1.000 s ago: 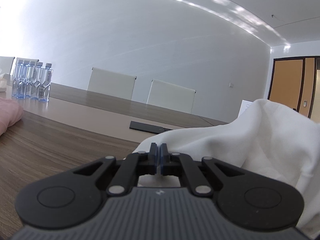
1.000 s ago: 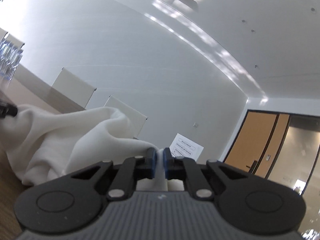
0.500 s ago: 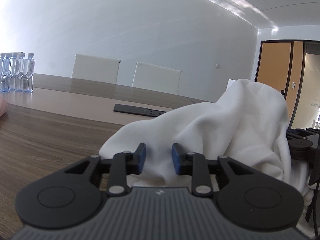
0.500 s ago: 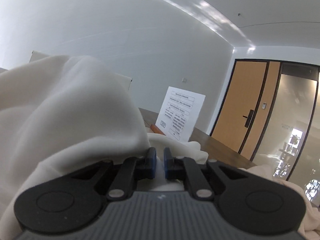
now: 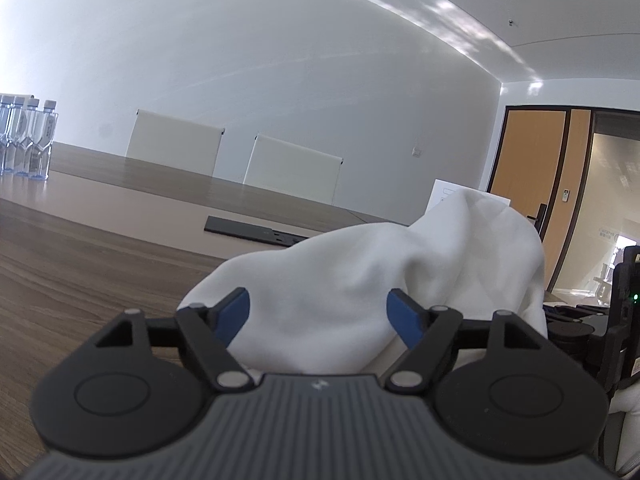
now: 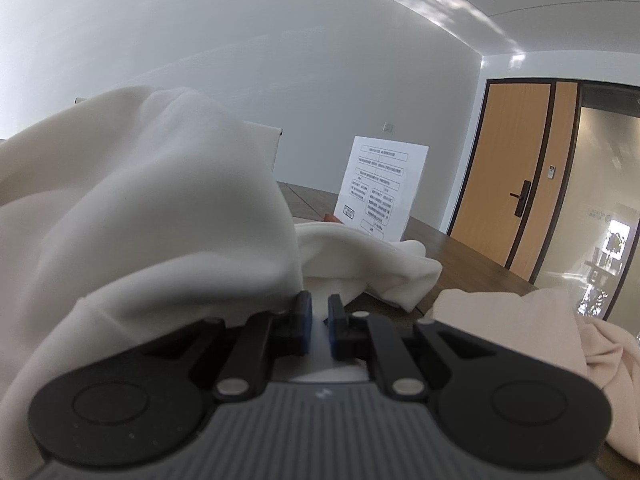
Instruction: Fold clothes
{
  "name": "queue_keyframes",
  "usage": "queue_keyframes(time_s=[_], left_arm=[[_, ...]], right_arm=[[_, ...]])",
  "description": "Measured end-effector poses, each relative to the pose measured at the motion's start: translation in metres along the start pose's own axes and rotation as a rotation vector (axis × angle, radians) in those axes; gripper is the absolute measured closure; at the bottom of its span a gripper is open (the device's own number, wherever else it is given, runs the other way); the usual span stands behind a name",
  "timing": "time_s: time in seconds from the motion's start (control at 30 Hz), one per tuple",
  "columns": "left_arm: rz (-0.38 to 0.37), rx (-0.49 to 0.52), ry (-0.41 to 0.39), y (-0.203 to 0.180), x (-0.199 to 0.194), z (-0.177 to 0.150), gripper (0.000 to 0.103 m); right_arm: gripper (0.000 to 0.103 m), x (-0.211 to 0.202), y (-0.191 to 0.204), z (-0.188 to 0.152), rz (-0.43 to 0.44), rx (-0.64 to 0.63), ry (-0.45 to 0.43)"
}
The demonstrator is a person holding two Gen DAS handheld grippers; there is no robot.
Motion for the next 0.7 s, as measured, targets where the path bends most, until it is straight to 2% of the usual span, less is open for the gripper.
queue_keyframes(time_s=[0.17, 0.2, 0.3, 0.4, 0.5, 0.7], left_arm=[[-0.082, 0.044, -0.054, -0.016, -0.009, 0.006, 0.029], [-0.100, 0.059, -0.064, -0.020, -0.010, 0.007, 0.029], [-0.125, 0.093, -0.028, -0.028, -0.003, 0.001, 0.029], [-0.141, 0.085, 0.049, -0.028, 0.010, -0.008, 0.028], [-0.131, 0.097, 0.093, -0.028, 0.019, -0.013, 0.025], [-0.079, 0.127, 0.101, -0.022, 0.024, -0.014, 0.024]], right_arm=[[0.093, 0.000, -0.002, -0.002, 0.005, 0.010, 0.012], [0.093, 0.015, -0.002, 0.002, 0.005, 0.011, 0.013], [0.093, 0.026, -0.002, 0.004, 0.004, 0.012, 0.016], [0.093, 0.036, -0.002, 0.006, 0.003, 0.015, 0.017], [0.093, 0.039, -0.002, 0.006, 0.001, 0.018, 0.019], [0.093, 0.062, -0.009, 0.009, 0.010, 0.027, 0.020]])
Point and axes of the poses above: each gripper's, at about its wrist camera, not at the fingertips, and x roughly the way its jaws point, y to its left, z to its top, the point moved 6 cm from there along x, roughly the way its jaws point, and after that the axes turned 14 degrees about -z, right-handed, at the moved point
